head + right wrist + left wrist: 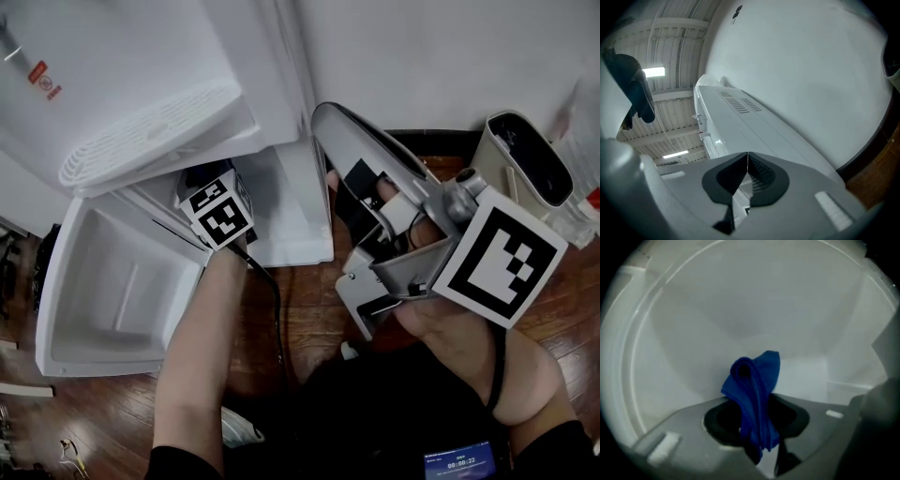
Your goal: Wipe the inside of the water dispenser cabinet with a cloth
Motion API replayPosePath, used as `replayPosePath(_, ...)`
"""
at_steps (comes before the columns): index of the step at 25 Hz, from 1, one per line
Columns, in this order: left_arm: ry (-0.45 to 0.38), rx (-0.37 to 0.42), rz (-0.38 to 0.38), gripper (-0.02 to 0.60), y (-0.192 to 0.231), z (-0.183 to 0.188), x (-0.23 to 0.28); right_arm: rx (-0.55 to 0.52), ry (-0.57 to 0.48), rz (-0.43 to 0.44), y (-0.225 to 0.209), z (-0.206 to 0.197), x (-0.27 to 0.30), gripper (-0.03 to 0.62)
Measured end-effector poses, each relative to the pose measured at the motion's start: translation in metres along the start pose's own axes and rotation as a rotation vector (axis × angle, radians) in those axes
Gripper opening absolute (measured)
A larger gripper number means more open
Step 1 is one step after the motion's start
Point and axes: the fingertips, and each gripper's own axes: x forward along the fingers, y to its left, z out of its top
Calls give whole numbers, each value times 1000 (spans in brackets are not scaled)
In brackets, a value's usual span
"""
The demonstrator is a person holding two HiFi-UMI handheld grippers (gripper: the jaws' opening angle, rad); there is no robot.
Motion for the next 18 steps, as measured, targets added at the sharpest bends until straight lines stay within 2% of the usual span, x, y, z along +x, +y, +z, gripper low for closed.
replayPosePath(2, 28, -24, 3, 138, 1, -9, 3, -1, 2, 2, 0, 0, 0, 8)
replayPosePath(3, 29, -22, -20, 140, -6, -13, 5, -2, 1, 1, 1, 0, 0, 8)
replayPosePath(8, -24, -70, -228, 141, -65, -25, -1, -11, 11, -11, -2, -1, -1, 6)
replayPosePath(10, -32, -68, -335, 140, -88, -29, -6, -9, 17, -10, -3, -2, -1, 6)
replayPosePath(13, 0, -45, -577, 139, -135, -34, -22, -3, 27, -6, -2, -3, 0, 6)
replayPosePath(14, 18, -51, -625, 130, -143, -35, -25, -4, 31, -5, -1, -4, 0, 6)
replayPosePath(15, 30, -58, -632, 133, -143, -35, -26, -3, 34, -5, -1, -4, 0, 6)
replayPosePath(16, 32, -59, -602, 133, -134, -35, -23, 1, 36, -7, -2, -5, 0, 6)
replayPosePath(18, 16, -29, -468, 133, -101, -33, -12, 7, 33, -9, -3, -5, 0, 6)
